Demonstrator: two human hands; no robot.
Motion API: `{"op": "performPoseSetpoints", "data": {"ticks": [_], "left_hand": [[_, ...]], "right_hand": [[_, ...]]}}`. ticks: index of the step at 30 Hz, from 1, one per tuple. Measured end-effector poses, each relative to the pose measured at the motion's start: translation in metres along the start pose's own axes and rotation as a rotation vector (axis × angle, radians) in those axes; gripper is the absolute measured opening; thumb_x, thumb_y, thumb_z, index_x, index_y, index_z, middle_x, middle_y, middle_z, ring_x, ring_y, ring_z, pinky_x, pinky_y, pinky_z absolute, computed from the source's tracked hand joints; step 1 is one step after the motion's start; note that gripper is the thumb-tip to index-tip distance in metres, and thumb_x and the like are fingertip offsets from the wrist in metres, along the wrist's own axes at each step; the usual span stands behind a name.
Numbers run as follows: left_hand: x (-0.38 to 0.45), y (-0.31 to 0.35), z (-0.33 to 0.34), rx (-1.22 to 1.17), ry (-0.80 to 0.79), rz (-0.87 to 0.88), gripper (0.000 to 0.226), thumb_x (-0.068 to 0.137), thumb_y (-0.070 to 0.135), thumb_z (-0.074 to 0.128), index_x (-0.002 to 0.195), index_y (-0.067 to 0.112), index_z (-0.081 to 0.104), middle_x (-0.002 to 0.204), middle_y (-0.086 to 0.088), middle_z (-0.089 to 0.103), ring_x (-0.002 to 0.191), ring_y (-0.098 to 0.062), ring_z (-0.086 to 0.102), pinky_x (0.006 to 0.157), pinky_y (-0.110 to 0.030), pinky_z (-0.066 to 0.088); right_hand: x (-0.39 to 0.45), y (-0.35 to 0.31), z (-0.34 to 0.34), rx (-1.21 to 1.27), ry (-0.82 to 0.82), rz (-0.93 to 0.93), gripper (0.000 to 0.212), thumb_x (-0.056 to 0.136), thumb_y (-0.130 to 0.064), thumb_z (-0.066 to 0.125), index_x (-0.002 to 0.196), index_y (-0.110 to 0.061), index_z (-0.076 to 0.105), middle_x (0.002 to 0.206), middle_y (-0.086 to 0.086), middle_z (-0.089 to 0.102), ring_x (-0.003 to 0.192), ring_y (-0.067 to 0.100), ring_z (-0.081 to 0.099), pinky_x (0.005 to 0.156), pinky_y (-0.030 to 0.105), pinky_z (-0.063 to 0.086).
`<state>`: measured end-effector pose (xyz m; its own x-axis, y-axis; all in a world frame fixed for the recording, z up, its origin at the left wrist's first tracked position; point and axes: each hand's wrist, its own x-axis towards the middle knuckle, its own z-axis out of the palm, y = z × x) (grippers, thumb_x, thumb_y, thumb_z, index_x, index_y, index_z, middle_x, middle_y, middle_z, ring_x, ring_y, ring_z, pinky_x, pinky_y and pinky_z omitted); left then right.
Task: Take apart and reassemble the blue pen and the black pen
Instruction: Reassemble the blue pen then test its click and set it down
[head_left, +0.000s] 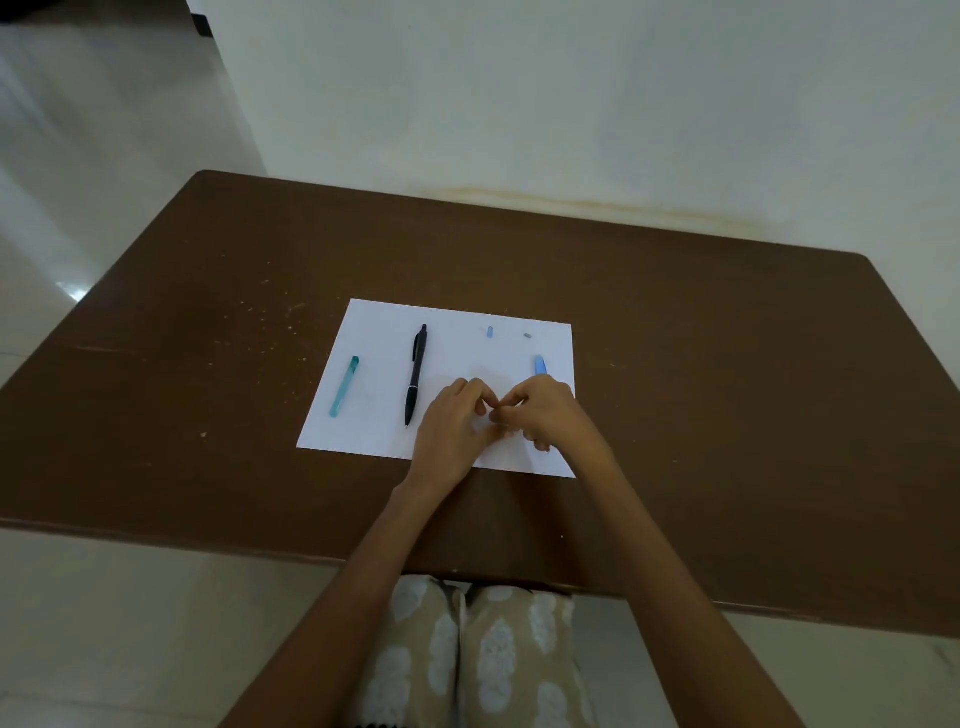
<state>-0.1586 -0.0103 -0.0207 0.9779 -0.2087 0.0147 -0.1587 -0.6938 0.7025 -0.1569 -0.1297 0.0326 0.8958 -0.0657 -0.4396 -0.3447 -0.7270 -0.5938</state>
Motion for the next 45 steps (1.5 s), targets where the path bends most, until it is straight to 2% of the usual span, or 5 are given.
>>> {"op": "performPoseSetpoints", "data": {"ticks": [13,27,32,37,45], "left_hand": [[-0.004,0.022,-0.021,-0.355,0.099,-0.042,0.034,0.081,0.025,0.069,0.114,0.015,0.064,0.103,0.0,0.068,0.074,-0.001,0.055,0.063,0.005,0.04],[0.001,0.044,0.002,-0.258,0.171,-0.045,0.025,0.086,0.024,0.063,0.105,0.009,0.069,0.107,-0.009,0.07,0.087,-0.014,0.061,0.072,-0.003,0.039],[0.005,0.044,-0.005,-0.522,0.157,-0.146,0.023,0.084,0.017,0.066,0.106,0.014,0.068,0.105,-0.006,0.07,0.083,-0.011,0.063,0.079,-0.019,0.053],[0.004,0.05,-0.006,-0.932,0.127,-0.265,0.027,0.083,0.014,0.066,0.11,0.018,0.063,0.098,-0.001,0.069,0.083,-0.016,0.065,0.062,-0.01,0.052],[0.005,0.047,-0.004,-0.885,0.19,-0.256,0.016,0.083,0.012,0.066,0.098,0.017,0.068,0.093,0.003,0.069,0.079,-0.012,0.066,0.064,-0.011,0.053]], "right_hand": [[-0.015,0.011,-0.021,0.493,0.173,0.051,0.021,0.085,-0.031,0.066,0.09,-0.01,0.067,0.071,0.001,0.057,0.059,0.013,0.05,0.05,0.015,0.044],[-0.031,0.027,-0.01,0.874,0.21,0.142,0.014,0.084,-0.032,0.065,0.08,-0.019,0.065,0.084,0.004,0.062,0.071,0.018,0.053,0.061,0.021,0.051],[-0.029,0.025,-0.01,0.982,0.155,0.188,0.017,0.085,-0.031,0.065,0.087,-0.014,0.067,0.083,0.004,0.06,0.069,0.018,0.051,0.058,0.021,0.047],[-0.026,0.019,-0.01,1.372,-0.005,0.218,0.021,0.084,-0.025,0.067,0.097,-0.01,0.068,0.078,0.005,0.055,0.054,0.011,0.043,0.041,0.015,0.039],[-0.022,0.013,0.004,1.539,-0.084,0.24,0.018,0.084,-0.026,0.067,0.096,-0.012,0.066,0.073,0.005,0.053,0.046,0.01,0.042,0.037,0.013,0.038]]}}
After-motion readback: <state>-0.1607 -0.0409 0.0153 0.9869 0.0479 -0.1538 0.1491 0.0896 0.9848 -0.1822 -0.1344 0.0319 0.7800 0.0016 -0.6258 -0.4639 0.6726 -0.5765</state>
